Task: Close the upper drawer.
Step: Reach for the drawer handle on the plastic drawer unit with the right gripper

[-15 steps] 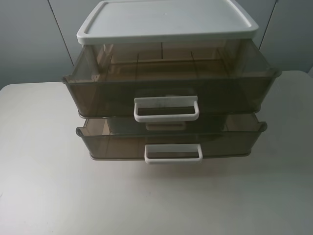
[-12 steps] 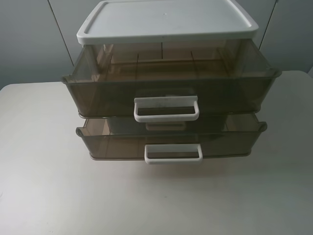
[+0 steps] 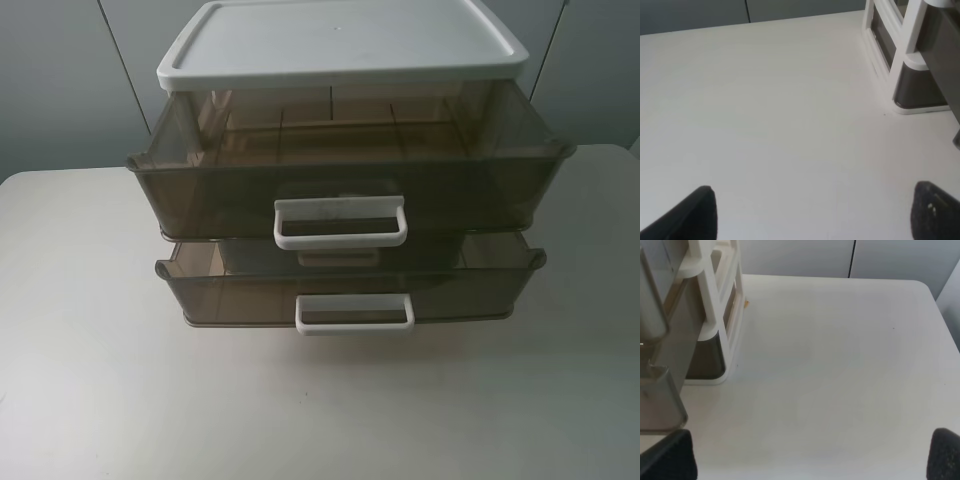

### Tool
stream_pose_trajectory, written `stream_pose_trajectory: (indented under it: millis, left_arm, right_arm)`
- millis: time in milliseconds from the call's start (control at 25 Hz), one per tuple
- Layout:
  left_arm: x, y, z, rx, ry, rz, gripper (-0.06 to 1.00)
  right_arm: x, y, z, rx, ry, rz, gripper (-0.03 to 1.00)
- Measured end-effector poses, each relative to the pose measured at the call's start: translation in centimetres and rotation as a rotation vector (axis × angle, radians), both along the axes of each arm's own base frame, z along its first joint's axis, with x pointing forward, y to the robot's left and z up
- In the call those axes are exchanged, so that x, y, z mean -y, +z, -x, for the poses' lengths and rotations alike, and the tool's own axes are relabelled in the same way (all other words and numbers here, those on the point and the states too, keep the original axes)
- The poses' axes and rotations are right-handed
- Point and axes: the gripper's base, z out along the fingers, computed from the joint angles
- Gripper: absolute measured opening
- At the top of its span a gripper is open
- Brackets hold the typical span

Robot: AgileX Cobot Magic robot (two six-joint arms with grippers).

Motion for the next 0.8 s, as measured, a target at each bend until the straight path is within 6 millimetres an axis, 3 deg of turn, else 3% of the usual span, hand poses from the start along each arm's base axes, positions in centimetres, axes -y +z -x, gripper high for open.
stream_pose_trajectory:
  millis: [640,800]
  left_arm:
    - [0.0,0.0,0.0,0.0,0.001,0.002,0.74]
    - [0.0,0.0,0.0,0.0,0.001,0.002,0.74]
  right_arm:
    - [0.0,0.0,0.0,-0.002,0.0,0.0,0.7]
    - [0.1,1.3,-1.4,-0.112,-0.013,0.02,0.7]
